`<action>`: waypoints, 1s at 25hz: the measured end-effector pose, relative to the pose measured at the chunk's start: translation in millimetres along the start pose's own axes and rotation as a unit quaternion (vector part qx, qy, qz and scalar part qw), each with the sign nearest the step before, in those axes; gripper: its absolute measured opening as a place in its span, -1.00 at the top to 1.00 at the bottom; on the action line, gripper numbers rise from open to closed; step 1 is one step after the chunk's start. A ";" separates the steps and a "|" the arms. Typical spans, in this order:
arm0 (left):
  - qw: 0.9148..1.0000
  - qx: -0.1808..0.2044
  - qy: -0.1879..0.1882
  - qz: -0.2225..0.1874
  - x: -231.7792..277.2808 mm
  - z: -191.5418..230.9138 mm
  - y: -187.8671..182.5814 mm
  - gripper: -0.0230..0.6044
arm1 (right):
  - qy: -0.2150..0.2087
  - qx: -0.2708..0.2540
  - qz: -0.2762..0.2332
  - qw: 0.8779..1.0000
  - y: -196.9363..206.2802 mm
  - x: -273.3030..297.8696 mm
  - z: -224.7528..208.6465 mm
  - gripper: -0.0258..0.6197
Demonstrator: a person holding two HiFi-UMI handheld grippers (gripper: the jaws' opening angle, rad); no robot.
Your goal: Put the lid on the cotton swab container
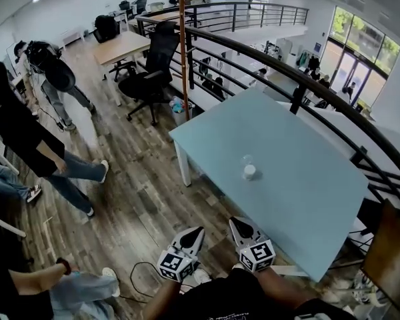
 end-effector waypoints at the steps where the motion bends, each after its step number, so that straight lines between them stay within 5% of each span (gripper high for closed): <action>1: 1.000 -0.001 0.000 -0.001 -0.3 2.1 0.3 0.89 | 0.000 -0.003 0.000 1.000 -0.7 1.3 0.9 0.86; 14: 1.000 -0.004 -0.013 0.003 35.1 41.3 -9.3 0.89 | -0.012 0.010 0.004 1.000 -9.8 53.1 -24.3 0.86; 25: 1.000 0.008 -0.015 0.018 123.6 100.4 -35.1 0.89 | -0.018 0.017 0.003 1.000 -24.0 128.4 -90.4 0.86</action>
Point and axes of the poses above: the fingertips, and each gripper's own axes: x forward along the fingers, z to its left, y out of its underside, the point moved 9 cm from there along -x, backward along the fingers, and after that the axes turned 12 degrees about y, right-handed, at the moved point
